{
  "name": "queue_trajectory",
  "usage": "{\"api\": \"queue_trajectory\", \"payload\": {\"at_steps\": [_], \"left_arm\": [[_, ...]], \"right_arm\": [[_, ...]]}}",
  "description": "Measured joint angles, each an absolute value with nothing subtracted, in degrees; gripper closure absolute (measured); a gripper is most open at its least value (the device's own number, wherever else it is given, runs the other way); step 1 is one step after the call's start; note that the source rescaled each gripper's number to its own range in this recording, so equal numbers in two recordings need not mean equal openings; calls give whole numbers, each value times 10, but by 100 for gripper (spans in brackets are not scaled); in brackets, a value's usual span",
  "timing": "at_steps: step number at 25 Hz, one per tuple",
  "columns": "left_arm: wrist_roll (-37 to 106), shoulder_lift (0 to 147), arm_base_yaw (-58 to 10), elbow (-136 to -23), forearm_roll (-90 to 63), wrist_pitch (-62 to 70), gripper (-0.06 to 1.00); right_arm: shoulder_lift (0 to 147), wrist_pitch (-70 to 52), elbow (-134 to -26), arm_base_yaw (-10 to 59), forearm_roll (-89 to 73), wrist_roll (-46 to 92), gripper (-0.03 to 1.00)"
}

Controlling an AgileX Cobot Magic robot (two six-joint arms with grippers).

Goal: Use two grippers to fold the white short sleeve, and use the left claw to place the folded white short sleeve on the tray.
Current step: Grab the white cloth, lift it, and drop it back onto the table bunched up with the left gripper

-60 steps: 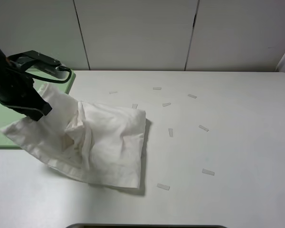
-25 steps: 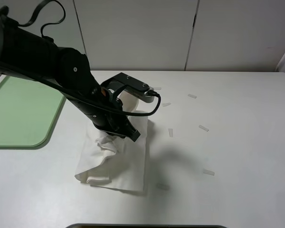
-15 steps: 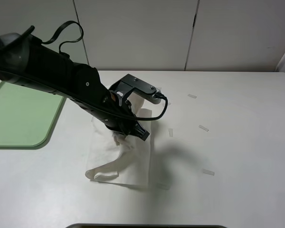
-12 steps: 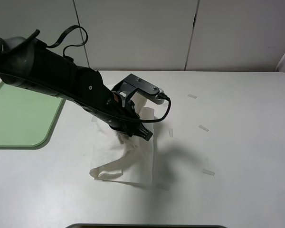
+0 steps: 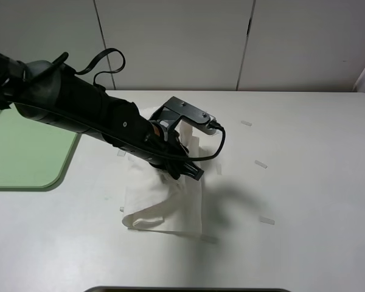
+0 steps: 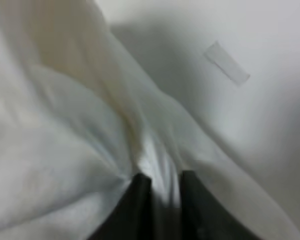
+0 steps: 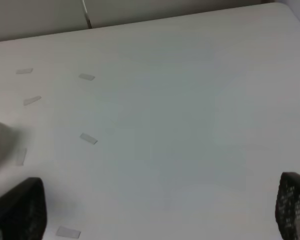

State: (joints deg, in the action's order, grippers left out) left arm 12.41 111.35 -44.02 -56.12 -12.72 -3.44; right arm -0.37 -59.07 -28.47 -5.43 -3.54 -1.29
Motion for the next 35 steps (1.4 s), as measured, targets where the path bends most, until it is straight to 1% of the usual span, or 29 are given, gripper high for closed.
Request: {"api": "queue_trajectory", "payload": {"at_steps": [1, 2, 3, 4, 5, 7, 11, 17, 23, 27, 31, 35], "left_arm": [[125, 1114, -440, -561, -127, -36, 58], [125, 1114, -440, -561, -127, -36, 58], [127, 1115, -441, -561, -127, -39, 47], [129, 1115, -443, -561, -127, -44, 37], [131, 1115, -444, -561, -127, -50, 29], [137, 1115, -451, -561, -127, -74, 17], [165, 1115, -458, -561, -127, -112, 13], [216, 1087, -467, -561, -117, -136, 13], [228, 1038, -463, -561, -116, -146, 13], [229, 1011, -440, -561, -116, -117, 13], [230, 995, -394, -550, -116, -85, 13], [230, 975, -344, -524, -116, -81, 13]], "right_arm": [[-4, -591, -285, -54, -35, -13, -3], [-4, -591, -285, -54, -35, -13, -3], [-4, -591, -285, -54, -35, -13, -3], [-4, -591, -285, -54, -35, -13, -3], [-4, -591, -285, -54, -35, -13, -3], [-4, -591, -285, -54, -35, -13, -3], [-4, -591, -285, -54, -35, -13, -3], [-4, -591, -285, -54, -35, -13, -3], [-4, -591, -285, -54, -35, -13, -3], [-4, -591, -285, -54, -35, -13, -3], [-4, -591, -285, -54, -35, -13, -3], [-4, -591, -285, -54, -37, -13, -3]]}}
